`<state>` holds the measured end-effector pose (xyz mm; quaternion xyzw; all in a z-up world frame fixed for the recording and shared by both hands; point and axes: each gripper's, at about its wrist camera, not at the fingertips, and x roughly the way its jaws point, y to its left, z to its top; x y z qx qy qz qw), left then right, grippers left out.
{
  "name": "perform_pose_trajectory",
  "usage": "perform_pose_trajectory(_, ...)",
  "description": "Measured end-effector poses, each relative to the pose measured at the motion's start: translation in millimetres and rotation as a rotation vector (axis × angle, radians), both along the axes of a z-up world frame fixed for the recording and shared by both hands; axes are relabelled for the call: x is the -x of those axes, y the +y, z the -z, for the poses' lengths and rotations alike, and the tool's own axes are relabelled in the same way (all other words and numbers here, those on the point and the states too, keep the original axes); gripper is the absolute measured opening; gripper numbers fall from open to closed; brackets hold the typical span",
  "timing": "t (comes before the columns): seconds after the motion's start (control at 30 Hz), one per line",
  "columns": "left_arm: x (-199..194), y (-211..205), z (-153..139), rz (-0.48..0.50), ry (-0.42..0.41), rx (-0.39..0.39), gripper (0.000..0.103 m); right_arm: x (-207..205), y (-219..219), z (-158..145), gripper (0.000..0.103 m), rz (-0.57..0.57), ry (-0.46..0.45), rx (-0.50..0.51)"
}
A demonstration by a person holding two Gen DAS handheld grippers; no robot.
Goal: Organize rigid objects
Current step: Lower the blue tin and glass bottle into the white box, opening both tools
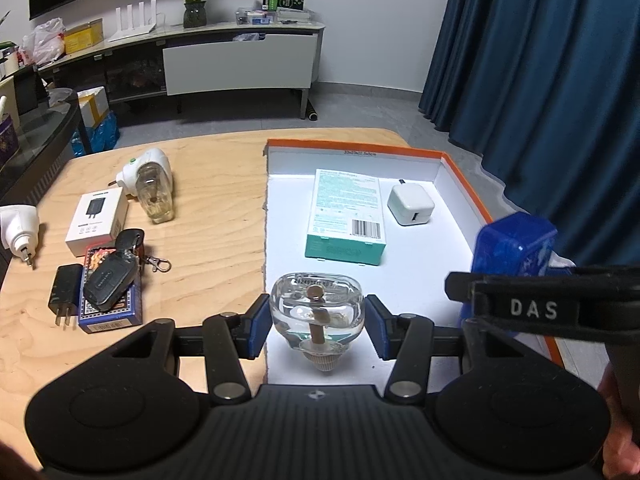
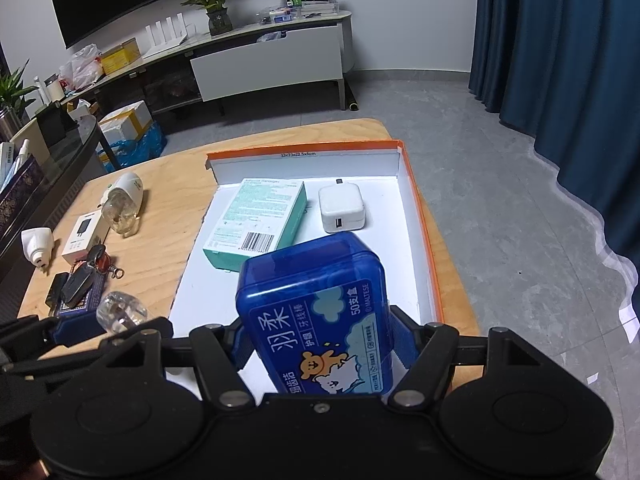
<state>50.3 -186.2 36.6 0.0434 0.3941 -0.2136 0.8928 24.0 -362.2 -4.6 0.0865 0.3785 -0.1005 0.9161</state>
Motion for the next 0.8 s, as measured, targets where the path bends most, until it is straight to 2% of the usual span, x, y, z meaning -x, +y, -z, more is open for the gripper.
perform_pose_trajectory(0.8,-13,-28,9,0.078,0.018,-0.013,0.05,-40,-16,5,0.081,0.011,0.056,-0.006)
